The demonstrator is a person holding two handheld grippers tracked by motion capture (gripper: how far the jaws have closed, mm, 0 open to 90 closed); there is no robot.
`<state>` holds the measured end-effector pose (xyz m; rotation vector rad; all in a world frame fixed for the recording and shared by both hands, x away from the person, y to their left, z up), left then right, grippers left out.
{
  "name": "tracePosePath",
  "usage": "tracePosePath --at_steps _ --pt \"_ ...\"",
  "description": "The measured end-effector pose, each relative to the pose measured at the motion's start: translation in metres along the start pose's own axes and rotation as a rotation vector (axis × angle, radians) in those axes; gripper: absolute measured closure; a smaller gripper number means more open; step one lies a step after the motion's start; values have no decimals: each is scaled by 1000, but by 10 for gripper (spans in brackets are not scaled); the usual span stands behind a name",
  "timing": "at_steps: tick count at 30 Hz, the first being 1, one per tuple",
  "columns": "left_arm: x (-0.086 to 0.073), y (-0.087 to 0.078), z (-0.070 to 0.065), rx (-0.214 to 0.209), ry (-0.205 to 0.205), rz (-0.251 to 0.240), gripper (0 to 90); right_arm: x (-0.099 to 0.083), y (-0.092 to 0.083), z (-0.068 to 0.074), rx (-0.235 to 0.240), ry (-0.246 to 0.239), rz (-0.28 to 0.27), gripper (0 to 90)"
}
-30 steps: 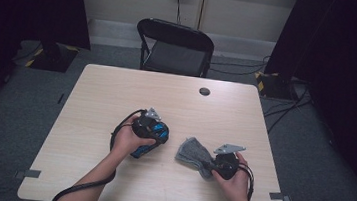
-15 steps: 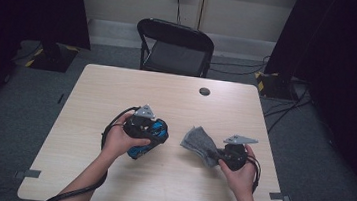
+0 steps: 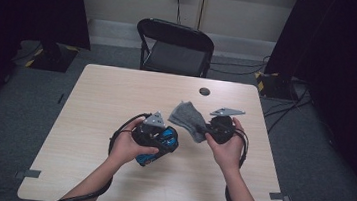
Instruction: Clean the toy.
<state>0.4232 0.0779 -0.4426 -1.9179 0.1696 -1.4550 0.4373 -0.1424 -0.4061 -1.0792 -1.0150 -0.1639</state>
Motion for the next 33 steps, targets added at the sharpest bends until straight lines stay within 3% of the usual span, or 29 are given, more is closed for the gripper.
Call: tracePosePath --at_steps 5,14,33 --pt "0 -1 2 9 -9 -4 255 5 10 16 10 -22 29 770" --pt "-6 -3 12 47 -30 -7 255 -1 17 26 63 -49 61 769" --pt "-13 -10 25 87 -56 12 255 -5 6 44 123 -137 70 769"
Point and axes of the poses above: each handheld gripper's, and its own axes: y roughly forward along the jaws, x roughly out of its top, z roughly to its left, the point moved 2 cm from there along y, roughly forward along the jaws
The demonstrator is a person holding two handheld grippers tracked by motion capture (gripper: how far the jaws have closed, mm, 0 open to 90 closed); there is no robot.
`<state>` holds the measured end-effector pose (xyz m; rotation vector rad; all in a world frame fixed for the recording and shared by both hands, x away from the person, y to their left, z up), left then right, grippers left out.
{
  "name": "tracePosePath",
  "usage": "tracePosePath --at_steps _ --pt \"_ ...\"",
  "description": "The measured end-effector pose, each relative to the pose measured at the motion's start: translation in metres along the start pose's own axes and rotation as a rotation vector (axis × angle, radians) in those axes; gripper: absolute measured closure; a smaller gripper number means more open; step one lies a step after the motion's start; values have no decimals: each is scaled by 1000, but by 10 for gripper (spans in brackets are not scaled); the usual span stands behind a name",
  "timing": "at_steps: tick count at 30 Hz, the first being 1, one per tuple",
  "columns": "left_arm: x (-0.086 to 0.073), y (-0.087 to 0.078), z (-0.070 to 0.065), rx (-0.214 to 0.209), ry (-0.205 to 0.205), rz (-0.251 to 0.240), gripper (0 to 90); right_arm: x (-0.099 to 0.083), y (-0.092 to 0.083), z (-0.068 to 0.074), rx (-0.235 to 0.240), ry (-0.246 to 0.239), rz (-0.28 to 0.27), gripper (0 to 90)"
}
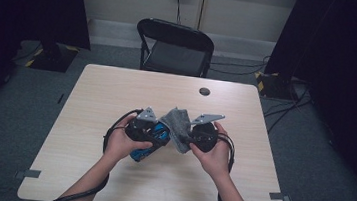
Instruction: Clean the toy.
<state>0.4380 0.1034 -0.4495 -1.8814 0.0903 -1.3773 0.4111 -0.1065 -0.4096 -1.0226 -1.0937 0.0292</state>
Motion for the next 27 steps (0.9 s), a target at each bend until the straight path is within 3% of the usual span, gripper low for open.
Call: tracePosePath --at_steps 19,27 --pt "-7 -6 15 63 -37 4 255 -18 6 14 63 -22 34 768" --pt "-8 -14 24 90 -53 -20 255 -24 4 11 72 -22 49 768"
Point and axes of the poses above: each handheld gripper's, and its own axes: y roughly forward along the jaws, x roughly out of its top, z roughly to its left, the point moved 2 cm from there along y, roughly forward along the jaws
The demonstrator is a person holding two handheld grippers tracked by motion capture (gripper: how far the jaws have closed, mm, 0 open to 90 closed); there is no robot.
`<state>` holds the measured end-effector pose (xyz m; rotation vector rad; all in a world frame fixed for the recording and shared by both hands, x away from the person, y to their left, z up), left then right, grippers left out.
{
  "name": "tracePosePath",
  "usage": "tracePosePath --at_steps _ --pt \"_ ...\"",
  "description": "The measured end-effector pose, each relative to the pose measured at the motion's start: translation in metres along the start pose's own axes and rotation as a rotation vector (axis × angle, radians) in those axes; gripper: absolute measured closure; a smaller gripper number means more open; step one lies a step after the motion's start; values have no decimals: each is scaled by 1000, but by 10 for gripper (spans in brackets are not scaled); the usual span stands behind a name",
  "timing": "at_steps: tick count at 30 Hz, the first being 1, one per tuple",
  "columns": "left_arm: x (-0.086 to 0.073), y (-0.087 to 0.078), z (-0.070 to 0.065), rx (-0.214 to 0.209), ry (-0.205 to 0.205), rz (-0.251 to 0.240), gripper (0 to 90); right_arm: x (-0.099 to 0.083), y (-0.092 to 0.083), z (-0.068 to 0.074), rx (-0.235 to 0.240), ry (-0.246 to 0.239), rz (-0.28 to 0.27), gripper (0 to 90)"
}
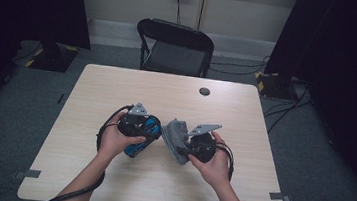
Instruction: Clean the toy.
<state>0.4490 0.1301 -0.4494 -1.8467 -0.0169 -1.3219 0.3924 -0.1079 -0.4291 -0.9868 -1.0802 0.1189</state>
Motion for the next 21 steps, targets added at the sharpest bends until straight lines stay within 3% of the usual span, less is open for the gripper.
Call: tracePosePath --at_steps 12,21 --pt "-4 -9 5 8 -27 -13 255 -7 -11 -25 -55 40 13 767" --pt "2 -11 -9 -19 4 -22 255 10 -22 -56 -131 113 -33 767"
Point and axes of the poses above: each handheld gripper's, and its own axes: y roughly forward along the jaws, x roughly out of its top, z roughly to its left, the point moved 2 cm from there along y, roughly forward along the jaws
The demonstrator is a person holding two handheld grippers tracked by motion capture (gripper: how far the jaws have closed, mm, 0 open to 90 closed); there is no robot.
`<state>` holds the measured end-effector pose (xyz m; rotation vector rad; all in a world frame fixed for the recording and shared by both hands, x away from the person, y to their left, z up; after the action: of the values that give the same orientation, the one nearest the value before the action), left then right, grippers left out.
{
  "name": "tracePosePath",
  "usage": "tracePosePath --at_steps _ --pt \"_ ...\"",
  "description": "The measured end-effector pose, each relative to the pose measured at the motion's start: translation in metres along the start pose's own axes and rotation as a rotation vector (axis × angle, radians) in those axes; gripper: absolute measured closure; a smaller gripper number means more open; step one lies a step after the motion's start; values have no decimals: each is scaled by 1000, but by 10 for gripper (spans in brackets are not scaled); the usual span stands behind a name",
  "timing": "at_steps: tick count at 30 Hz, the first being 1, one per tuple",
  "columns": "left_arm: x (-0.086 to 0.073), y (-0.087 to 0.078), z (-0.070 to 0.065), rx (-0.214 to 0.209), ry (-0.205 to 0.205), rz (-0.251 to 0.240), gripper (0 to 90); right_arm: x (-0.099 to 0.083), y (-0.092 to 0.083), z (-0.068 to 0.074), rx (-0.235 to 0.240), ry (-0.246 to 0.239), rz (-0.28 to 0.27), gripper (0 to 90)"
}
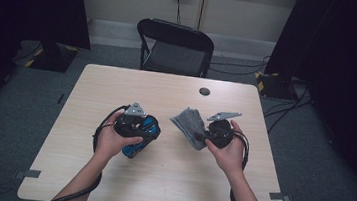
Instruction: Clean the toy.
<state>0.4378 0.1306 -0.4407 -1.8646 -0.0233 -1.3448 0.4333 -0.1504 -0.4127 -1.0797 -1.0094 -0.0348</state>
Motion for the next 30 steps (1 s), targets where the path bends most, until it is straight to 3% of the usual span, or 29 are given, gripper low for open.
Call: tracePosePath --at_steps 5,7,14,18,22,30 --pt "4 1 -10 -27 18 -2 255 15 3 -4 -17 33 -19 767" --pt "5 2 -13 -38 25 -2 255 22 7 0 0 39 -25 767" --pt "6 8 -22 -65 49 17 255 40 20 20 32 -12 -26 767" --pt "3 11 -21 -53 56 33 255 44 26 31 63 -39 -16 766" --pt "0 12 -15 -44 39 41 255 43 31 42 89 -62 0 766" --pt "-2 12 -9 -31 20 50 255 37 33 49 128 -72 1 766"
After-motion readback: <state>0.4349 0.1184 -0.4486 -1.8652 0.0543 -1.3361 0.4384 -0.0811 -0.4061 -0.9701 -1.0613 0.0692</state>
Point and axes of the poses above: each handheld gripper's, and its own axes: y roughly forward along the jaws, x roughly out of its top, z roughly to its left, the point moved 2 cm from there along y, roughly forward along the jaws
